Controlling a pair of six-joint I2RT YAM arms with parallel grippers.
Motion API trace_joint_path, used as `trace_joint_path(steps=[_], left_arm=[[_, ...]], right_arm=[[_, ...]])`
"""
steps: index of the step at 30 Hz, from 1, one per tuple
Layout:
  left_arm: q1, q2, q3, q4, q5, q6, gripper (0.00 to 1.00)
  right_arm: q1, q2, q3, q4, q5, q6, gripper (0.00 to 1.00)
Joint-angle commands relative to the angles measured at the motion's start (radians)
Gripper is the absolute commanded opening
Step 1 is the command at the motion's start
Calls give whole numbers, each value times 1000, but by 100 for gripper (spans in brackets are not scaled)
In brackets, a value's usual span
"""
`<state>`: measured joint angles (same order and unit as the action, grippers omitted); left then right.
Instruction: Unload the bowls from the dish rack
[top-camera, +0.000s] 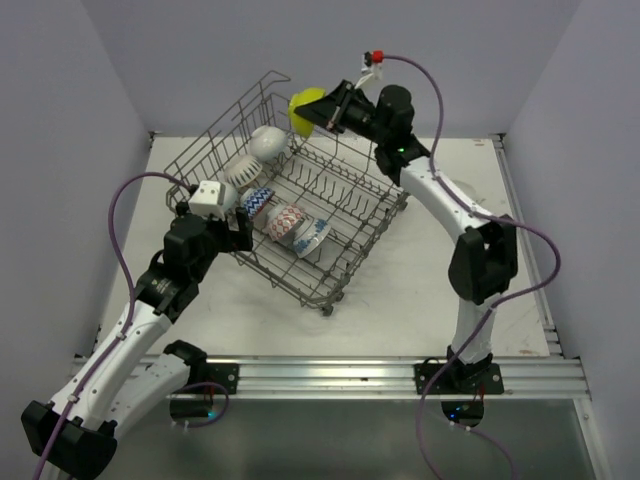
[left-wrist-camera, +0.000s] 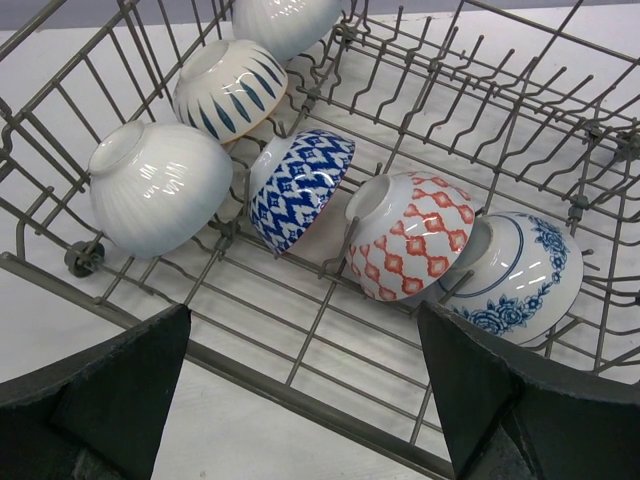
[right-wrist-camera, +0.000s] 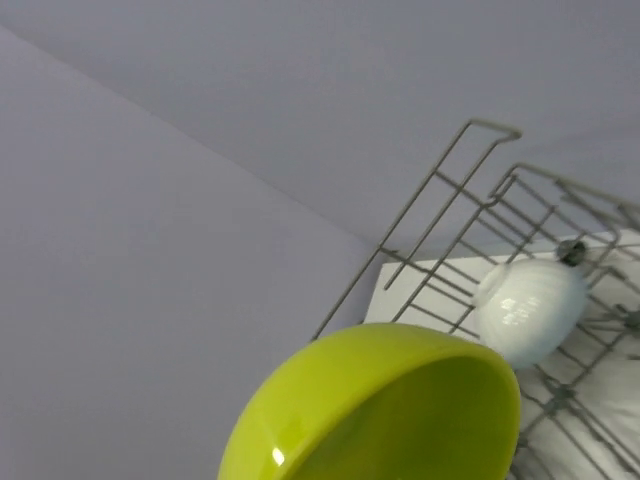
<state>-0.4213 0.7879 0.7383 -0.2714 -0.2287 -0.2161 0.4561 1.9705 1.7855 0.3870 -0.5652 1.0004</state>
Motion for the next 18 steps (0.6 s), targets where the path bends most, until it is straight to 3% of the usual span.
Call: trace_joint_path(steps=[1, 4, 8, 14, 18], left_arm=[[-5, -10, 6, 17, -29, 14, 100], [-5, -12, 6, 17, -32, 15, 100], [-5, -6, 6, 17, -23, 15, 100], [-5, 8, 6, 20, 3, 12, 100], [-5, 8, 4, 26, 28, 9, 100]], right_arm=[[-42, -162, 109, -485, 68, -290, 0], [-141, -212, 242, -809, 186, -434, 0], [-302, -284, 236, -966, 229, -447, 0], [-505, -349, 54, -1126, 338, -529, 0], [-559, -306, -70, -1133, 369, -575, 0]])
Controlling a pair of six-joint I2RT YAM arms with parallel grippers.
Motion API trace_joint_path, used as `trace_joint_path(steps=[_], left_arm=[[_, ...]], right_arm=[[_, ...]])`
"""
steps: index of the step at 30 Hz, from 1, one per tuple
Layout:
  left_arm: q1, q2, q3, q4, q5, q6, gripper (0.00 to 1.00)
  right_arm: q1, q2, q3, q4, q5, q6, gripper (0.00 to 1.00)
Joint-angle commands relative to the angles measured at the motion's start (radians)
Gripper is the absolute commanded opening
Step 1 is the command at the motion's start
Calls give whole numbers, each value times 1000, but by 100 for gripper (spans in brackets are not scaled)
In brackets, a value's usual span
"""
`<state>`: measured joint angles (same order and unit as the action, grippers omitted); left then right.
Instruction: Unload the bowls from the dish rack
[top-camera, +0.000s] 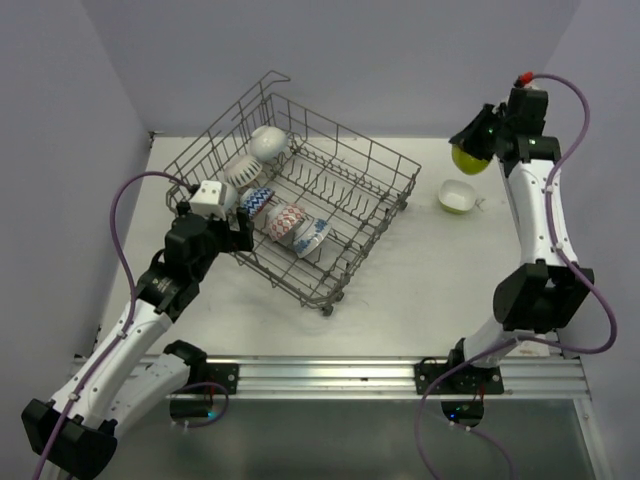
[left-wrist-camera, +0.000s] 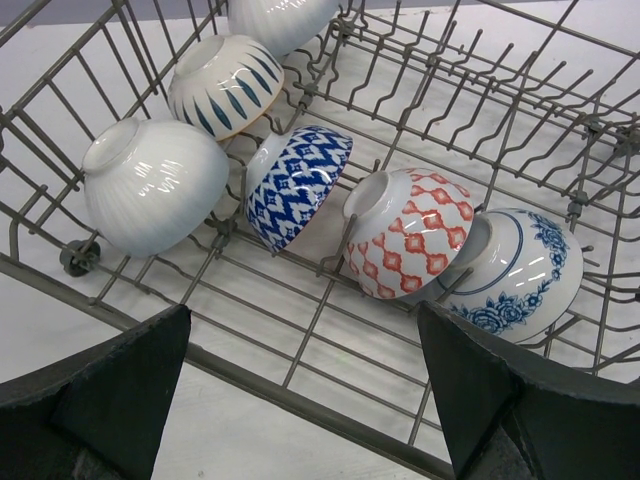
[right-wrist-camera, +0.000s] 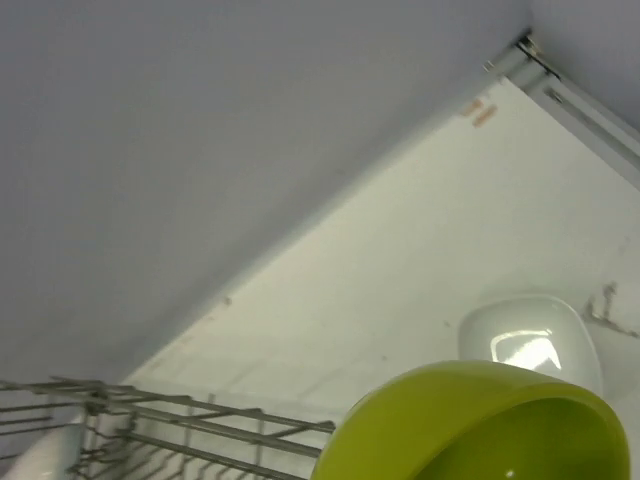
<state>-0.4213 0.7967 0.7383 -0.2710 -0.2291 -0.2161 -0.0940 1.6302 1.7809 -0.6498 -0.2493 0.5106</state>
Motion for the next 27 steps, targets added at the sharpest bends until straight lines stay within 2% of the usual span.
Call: trace_joint_path(steps=[1, 5, 11, 17, 27], left_arm=[[-5, 1, 4, 27, 33, 8, 100], [-5, 6, 3, 27, 36, 9, 100], [-5, 10, 3, 32, 56, 6, 100], [-5, 9, 3, 33, 60, 4, 100], [-8, 10, 3, 33, 59, 6, 100]], right_arm=[[-12, 80, -66, -103, 71, -98, 0], [-13, 184, -38, -145, 134, -133, 0], [-13, 353, 92, -252, 211, -213, 0], [-13, 422, 126, -266, 242, -242, 0], [-12, 540, 273, -315, 265, -251, 0]])
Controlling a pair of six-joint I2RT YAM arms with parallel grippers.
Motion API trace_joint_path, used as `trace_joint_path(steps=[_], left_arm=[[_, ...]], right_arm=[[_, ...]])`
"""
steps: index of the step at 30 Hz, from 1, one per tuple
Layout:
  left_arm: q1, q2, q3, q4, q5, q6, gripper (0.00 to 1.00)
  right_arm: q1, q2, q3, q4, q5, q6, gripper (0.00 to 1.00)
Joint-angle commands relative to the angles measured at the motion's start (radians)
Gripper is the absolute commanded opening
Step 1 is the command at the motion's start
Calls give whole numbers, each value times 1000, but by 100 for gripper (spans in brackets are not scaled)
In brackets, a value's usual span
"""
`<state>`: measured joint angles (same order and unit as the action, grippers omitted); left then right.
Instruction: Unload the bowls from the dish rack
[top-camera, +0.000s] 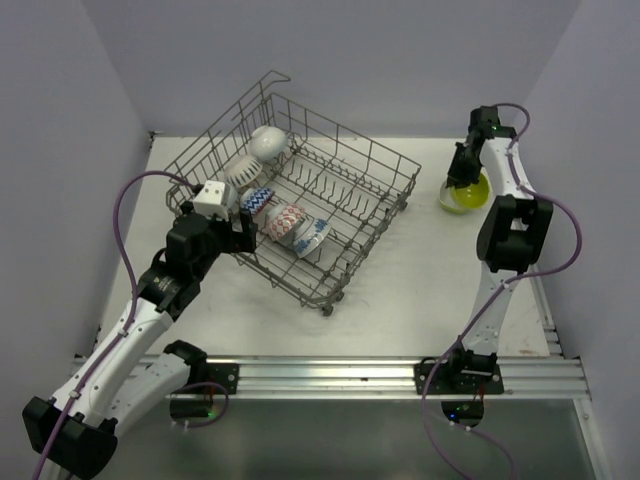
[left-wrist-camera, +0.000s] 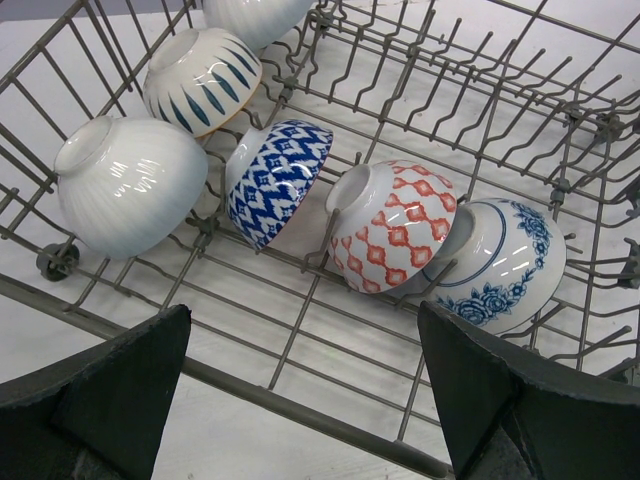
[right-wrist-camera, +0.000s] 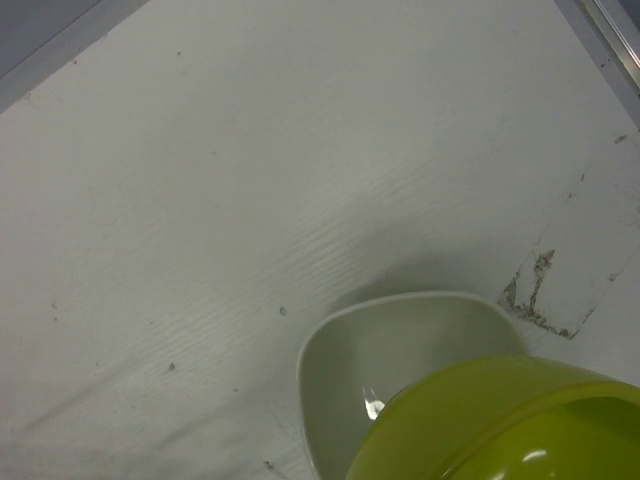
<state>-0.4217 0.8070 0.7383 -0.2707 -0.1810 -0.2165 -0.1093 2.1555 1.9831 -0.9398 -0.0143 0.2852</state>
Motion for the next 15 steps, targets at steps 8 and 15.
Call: trace_joint_path(steps=[8, 15], left_arm=[[-11, 1, 3, 33, 9, 9, 100], [-11, 1, 3, 31, 5, 8, 100]], right_arm=[[3, 92, 163, -62, 45, -35, 0], [8, 129, 168, -53, 30, -41, 0]])
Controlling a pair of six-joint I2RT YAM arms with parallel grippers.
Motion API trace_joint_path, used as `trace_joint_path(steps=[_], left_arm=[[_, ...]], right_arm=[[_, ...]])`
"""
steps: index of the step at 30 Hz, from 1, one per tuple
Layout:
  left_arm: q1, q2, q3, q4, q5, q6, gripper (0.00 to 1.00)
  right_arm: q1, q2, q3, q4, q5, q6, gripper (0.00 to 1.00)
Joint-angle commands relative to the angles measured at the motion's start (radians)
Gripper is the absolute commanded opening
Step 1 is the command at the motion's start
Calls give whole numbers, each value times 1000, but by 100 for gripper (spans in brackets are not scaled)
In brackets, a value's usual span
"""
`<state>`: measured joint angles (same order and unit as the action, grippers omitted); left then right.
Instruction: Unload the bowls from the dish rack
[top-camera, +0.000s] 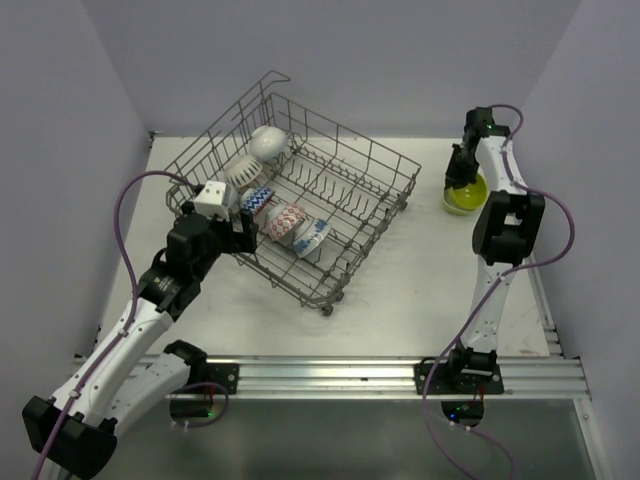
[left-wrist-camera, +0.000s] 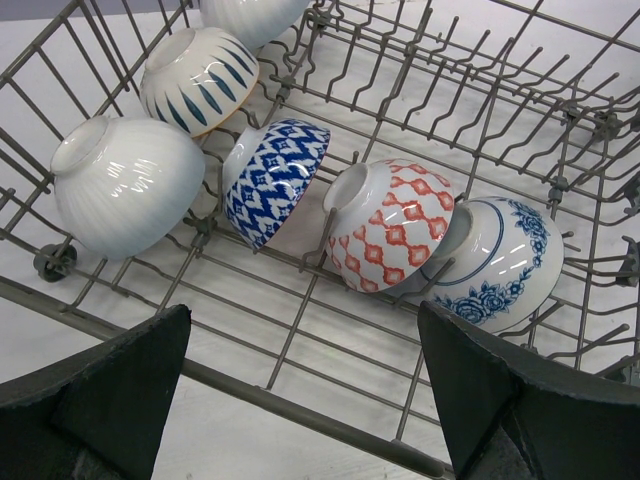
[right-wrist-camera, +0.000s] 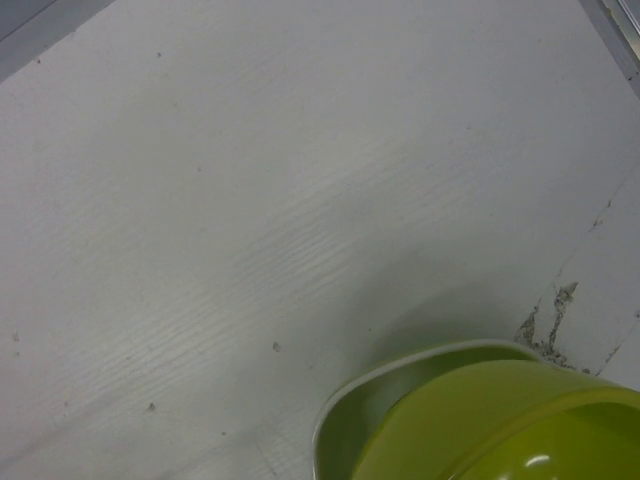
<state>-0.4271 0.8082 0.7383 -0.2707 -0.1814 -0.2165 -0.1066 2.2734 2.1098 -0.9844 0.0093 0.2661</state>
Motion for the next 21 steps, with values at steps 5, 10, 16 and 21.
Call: trace_joint_path(steps=[5, 10, 16, 21], left_arm=[[-6, 0, 4, 31, 8, 9, 100], [-4, -3, 3, 30, 7, 11, 100], [-6, -7, 3, 30, 10, 11, 100], [-4, -12, 1, 31, 10, 9, 100]], right_arm=[[18, 32, 68, -20, 12, -25, 0], [35, 46, 79, -48, 46, -33, 46], [42, 8, 85, -57, 55, -30, 60], [44, -14, 102, -82, 96, -36, 49]])
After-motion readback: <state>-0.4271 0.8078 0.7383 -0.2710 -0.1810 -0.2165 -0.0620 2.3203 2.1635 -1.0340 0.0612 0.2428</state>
